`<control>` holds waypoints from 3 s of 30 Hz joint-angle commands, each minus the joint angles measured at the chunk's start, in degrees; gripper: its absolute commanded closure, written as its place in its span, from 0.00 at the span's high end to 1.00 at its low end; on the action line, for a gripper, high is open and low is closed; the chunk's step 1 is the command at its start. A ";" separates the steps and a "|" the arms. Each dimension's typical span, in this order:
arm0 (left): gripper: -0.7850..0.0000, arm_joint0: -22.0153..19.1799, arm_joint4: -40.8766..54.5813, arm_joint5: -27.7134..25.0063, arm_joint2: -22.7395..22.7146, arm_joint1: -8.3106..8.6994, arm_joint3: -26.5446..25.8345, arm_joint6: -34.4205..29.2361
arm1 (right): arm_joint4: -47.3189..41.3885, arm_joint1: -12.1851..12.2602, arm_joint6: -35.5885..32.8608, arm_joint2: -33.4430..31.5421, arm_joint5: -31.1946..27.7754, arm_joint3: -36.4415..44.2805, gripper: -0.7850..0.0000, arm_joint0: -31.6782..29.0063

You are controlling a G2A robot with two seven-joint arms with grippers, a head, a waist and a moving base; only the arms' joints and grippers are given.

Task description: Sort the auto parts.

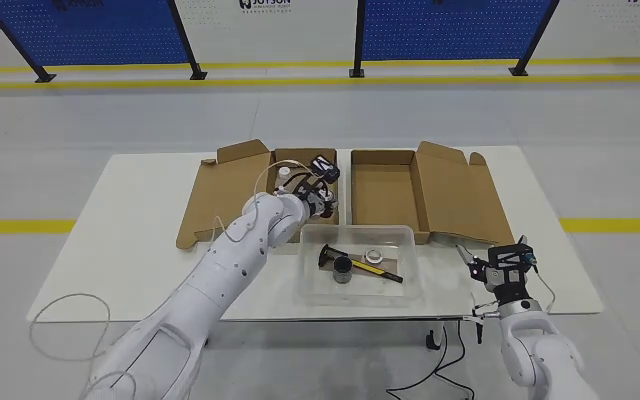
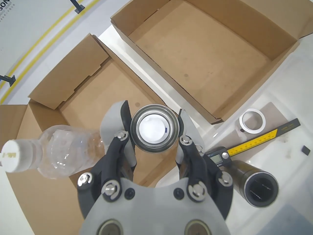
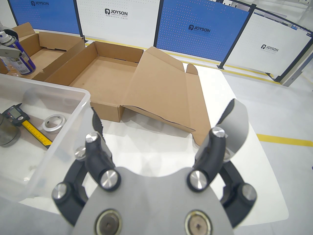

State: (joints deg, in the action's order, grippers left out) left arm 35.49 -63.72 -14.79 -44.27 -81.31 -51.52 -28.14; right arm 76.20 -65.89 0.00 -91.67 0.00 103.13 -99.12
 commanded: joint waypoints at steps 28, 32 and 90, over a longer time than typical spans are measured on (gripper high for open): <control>0.18 -7.17 0.73 -5.02 4.31 -5.97 19.60 5.17 | 0.00 0.00 0.00 0.00 0.00 0.00 1.00 0.00; 0.30 -7.73 0.87 -5.50 4.36 -6.50 20.93 5.59 | 0.00 0.00 0.00 0.00 0.00 0.00 1.00 0.00; 0.96 13.25 -4.14 -10.99 -9.02 0.12 -27.47 -11.47 | 0.00 0.00 0.00 0.00 0.00 0.00 1.00 0.00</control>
State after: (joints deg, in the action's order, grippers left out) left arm 46.33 -68.09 -25.71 -52.52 -81.63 -75.34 -37.32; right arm 76.20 -65.89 0.00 -91.67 0.00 103.13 -99.12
